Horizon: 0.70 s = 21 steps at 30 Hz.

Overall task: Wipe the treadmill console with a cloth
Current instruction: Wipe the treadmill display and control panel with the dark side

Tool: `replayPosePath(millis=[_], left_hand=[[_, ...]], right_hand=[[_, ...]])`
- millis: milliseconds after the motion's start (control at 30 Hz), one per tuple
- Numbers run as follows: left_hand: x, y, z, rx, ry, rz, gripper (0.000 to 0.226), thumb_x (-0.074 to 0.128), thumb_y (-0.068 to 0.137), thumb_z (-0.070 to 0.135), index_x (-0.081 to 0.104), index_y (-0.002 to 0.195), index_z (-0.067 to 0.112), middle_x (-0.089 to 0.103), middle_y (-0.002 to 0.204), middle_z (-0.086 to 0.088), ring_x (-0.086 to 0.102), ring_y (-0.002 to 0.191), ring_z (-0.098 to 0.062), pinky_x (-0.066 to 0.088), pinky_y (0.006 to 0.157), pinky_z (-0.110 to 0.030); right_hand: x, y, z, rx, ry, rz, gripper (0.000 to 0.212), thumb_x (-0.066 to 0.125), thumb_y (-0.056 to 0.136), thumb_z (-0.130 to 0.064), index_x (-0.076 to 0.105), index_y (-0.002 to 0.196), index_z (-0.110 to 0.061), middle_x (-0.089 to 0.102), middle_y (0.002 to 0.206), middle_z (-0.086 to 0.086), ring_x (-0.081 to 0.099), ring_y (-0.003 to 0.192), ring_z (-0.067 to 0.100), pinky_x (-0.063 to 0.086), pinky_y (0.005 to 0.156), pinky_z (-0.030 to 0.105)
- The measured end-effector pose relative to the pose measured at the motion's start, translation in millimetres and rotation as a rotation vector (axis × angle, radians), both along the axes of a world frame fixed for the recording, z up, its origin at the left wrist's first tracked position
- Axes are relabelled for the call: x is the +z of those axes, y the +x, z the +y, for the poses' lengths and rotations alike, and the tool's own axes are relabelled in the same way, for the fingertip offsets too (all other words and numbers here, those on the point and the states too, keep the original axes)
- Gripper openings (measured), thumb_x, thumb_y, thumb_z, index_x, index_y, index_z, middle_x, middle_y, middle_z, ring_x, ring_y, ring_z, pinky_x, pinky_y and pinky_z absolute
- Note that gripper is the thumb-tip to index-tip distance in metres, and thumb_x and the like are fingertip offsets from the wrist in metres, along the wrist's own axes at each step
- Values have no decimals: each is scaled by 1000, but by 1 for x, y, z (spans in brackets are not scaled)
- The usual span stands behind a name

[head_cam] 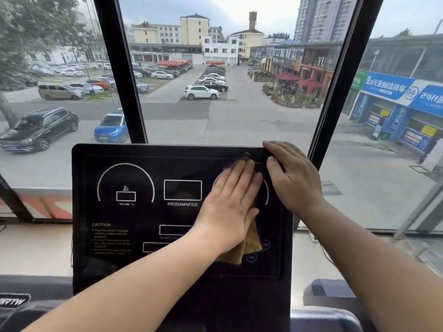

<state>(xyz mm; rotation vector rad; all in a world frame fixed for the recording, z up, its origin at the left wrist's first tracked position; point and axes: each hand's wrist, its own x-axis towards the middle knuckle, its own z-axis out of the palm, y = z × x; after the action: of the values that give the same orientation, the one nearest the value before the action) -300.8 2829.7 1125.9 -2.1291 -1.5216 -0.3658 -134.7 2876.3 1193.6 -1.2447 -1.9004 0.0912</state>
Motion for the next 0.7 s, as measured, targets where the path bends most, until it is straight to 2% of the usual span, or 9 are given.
replayPosePath(millis=[67,133,167,233,300,367,433,533,700], left_hand=[[-26,3,-17,-87,-59,135,72,18,108,50,-12,162,13,-30,166,-14,-31,153,-30,-16,125,-47],[-21,-10,-11,-177,-68,236,69,18,109,49,-12,163,17,-27,167,-10,-29,154,-26,-16,125,-45],[-8,-17,-3,-178,-31,238,68,19,109,49,-9,163,18,-22,169,-9,-24,156,-25,-13,126,-44],[25,-28,14,-67,65,111,68,22,109,49,-6,164,19,-14,171,-9,-16,158,-24,-7,128,-44],[43,-29,24,47,71,-31,70,20,109,48,-12,162,18,-23,169,-10,-23,156,-24,-8,128,-44],[32,-15,19,103,52,-109,71,18,108,47,-17,161,14,-30,166,-13,-28,154,-27,-10,127,-46],[6,1,3,99,11,-94,73,17,107,48,-16,160,11,-32,165,-16,-30,153,-31,-13,126,-48],[-18,8,-15,-18,-72,21,72,18,108,48,-14,161,12,-34,164,-14,-34,151,-29,-17,125,-47],[1,-24,-17,-227,-32,57,62,33,109,40,17,163,12,-3,172,-13,-7,159,-25,10,129,-44]], right_hand=[[0,1,0,6,-8,-7,43,43,100,-31,60,139,-28,58,144,-13,43,142,10,32,121,38],[0,1,-1,15,-16,-3,44,42,99,-33,60,139,-28,58,145,-13,42,142,10,32,121,38],[0,1,-2,20,-18,4,44,42,99,-33,60,139,-28,58,145,-13,42,142,10,32,121,38],[0,-1,-2,26,-22,24,45,43,99,-34,61,139,-28,58,144,-13,42,142,9,32,121,38],[0,-2,-3,19,-29,45,44,43,99,-35,61,138,-28,58,144,-13,42,142,9,32,121,39],[-1,-2,-3,18,-34,47,44,43,99,-36,61,138,-29,58,144,-14,42,142,9,32,121,39],[-1,-2,-2,15,-29,43,44,43,99,-36,61,138,-30,58,144,-14,42,142,8,32,121,39],[-1,-1,-1,10,-29,23,42,45,99,-33,61,138,-31,58,144,-15,41,142,7,32,121,37],[4,5,-5,42,-43,-111,46,47,101,-25,53,146,-30,47,154,-13,32,147,9,24,124,32]])
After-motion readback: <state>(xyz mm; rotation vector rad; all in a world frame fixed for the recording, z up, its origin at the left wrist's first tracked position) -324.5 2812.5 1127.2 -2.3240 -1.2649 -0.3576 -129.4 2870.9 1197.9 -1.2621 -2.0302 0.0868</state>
